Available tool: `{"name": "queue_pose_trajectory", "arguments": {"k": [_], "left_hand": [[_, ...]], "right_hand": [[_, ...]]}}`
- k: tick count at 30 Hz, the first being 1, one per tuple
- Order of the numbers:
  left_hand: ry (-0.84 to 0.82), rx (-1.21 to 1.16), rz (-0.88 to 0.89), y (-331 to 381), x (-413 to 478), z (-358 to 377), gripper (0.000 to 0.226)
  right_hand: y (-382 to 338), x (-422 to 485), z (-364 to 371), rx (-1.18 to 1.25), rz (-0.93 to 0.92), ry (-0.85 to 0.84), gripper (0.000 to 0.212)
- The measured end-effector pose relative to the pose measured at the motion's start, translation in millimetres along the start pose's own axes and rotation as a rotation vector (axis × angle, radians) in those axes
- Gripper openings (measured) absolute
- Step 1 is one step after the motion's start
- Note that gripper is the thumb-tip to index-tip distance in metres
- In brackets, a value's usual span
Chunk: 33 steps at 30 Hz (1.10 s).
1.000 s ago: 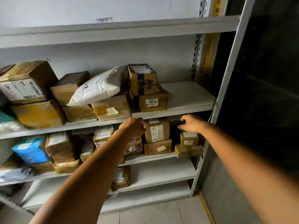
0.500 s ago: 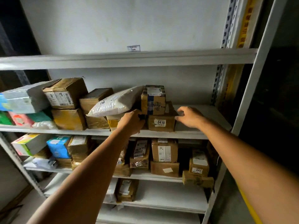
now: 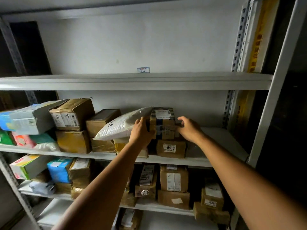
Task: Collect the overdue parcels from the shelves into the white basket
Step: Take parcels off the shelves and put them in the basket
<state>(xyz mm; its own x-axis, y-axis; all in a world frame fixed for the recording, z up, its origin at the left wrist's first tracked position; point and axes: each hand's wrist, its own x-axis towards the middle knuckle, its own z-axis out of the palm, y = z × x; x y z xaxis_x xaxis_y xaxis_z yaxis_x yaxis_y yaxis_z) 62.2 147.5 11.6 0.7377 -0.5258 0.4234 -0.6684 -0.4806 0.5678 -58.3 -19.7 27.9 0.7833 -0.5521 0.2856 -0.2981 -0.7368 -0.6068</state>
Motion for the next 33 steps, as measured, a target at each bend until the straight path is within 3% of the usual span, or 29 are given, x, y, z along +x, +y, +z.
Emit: {"name": "queue_pose_trajectory", "arguments": {"k": [13,19,27,33], "left_hand": [[-0.030,-0.073,0.086,-11,32,30,0.061],[-0.046,-0.196,0.141,4,24,47,0.064],[-0.067,-0.378,0.054,19,18,64,0.061],[-0.136,-0.424,-0.012,13,13,68,0.074]], "right_hand": [[13,42,30,0.211,0.048,0.060,0.054],[39,23,10,0.282,0.083,0.126,0.063],[65,4,-6,0.293,0.074,0.146,0.065],[68,-4,-4,0.322,0.078,0.134,0.069]]}}
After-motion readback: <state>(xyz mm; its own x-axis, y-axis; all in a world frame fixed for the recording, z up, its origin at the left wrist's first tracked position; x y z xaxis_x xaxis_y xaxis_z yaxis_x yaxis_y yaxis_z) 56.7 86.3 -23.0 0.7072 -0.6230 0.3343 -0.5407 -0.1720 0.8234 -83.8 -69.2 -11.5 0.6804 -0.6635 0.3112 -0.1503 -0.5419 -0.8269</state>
